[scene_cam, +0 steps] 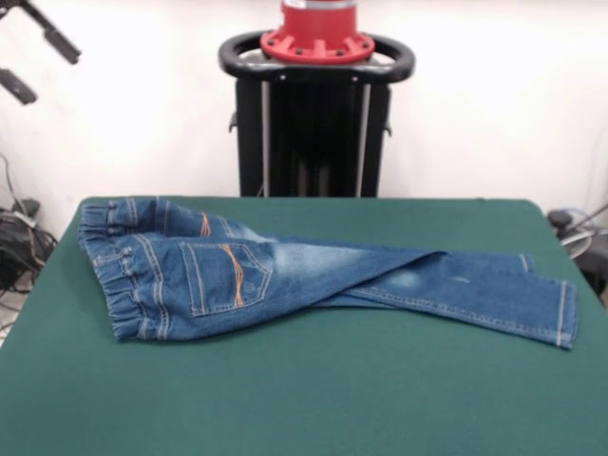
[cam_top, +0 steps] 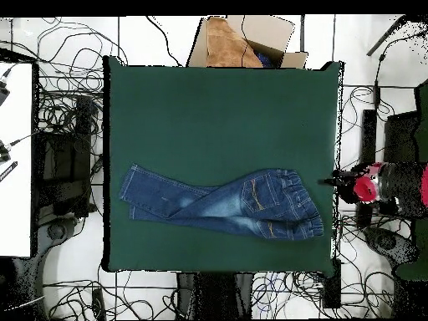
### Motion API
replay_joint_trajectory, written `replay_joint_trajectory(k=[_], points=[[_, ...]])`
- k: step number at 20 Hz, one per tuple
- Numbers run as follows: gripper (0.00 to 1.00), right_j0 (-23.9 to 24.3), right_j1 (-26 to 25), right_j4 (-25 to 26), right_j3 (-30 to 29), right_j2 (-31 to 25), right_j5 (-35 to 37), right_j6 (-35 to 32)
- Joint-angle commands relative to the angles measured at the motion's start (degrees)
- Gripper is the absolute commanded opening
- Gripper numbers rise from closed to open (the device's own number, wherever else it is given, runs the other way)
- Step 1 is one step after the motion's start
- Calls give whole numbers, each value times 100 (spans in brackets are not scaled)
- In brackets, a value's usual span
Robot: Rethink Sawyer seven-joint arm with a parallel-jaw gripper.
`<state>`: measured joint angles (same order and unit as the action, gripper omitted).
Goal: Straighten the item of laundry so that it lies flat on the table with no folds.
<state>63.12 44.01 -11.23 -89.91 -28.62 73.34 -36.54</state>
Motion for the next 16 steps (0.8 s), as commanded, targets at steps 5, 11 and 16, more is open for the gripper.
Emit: replay_joint_trajectory(k=[5,11,16], points=[[100,-490,242,-2067,-2374,-146,-1875,-1258],[100,-451,31,-3000,-2891,-470,-2921,-720],[100,160,-333,-4245,-3788,-1776,-4446,202]])
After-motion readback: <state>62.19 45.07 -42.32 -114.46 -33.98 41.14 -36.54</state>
